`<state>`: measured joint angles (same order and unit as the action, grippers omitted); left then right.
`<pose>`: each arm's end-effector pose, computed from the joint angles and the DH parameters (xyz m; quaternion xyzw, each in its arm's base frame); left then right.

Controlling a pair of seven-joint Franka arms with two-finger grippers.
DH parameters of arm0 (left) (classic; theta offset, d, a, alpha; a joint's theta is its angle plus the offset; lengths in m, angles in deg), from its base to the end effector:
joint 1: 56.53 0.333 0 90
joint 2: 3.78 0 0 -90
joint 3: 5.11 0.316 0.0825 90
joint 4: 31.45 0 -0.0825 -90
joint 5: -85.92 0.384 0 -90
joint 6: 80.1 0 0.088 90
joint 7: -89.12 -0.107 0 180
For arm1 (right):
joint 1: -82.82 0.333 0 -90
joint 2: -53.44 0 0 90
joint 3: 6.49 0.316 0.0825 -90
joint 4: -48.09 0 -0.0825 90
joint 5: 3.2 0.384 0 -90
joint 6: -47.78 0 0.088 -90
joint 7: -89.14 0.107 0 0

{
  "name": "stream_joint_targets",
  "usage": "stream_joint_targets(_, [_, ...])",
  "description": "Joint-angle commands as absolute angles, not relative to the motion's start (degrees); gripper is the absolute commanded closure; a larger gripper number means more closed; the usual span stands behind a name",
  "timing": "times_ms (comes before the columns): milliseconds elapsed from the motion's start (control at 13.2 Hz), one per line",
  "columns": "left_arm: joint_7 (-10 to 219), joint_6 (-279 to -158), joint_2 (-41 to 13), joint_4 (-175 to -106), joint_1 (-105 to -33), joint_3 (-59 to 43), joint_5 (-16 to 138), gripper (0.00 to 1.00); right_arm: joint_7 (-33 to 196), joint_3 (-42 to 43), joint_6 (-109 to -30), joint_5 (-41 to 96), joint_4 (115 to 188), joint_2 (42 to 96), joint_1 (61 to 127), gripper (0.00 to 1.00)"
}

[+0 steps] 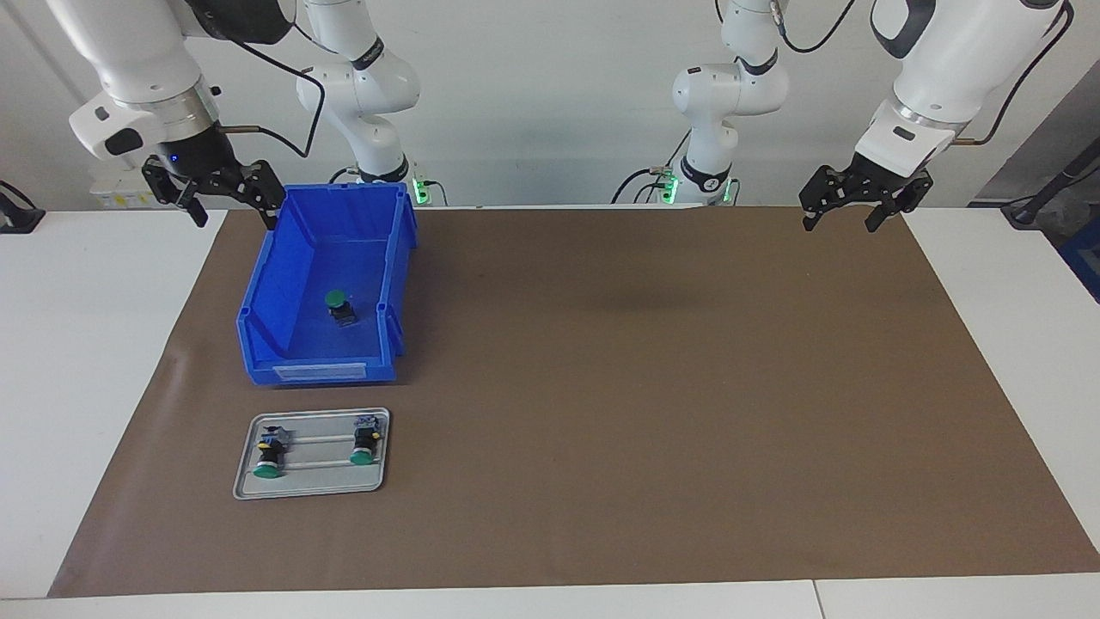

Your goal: Place and press button with both arms

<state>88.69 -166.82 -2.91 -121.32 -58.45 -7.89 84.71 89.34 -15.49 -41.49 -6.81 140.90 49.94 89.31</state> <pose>0.5418 -0.0471 0.6290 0.9987 -0.0451 -0.0203 0.0094 0.5333 -0.0329 0.6332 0.9994 -0.0239 -0.0013 0.0267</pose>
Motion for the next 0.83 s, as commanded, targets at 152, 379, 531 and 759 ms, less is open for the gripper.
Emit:
stream_joint_targets(152, [89.1,-167.0,-1.2,-123.2,-57.9,-8.1,84.8,0.0,88.8,-15.5,-40.9,-6.4,140.6,49.9,89.2,0.0])
stream_joint_targets(379, [89.2,-167.0,-1.2,-123.2,-57.9,-8.2,84.8,0.0,88.7,-15.5,-41.0,-6.3,140.7,49.8,89.2,0.0])
stream_joint_targets(531, [89.2,-167.0,-1.2,-123.2,-57.9,-8.2,84.8,0.0,88.6,-15.5,-41.1,-6.3,140.7,49.8,89.2,0.0])
stream_joint_targets(759, [89.2,-167.0,-1.2,-123.2,-57.9,-8.2,84.8,0.0,88.6,-15.5,-41.2,-6.3,141.2,49.7,89.2,0.0])
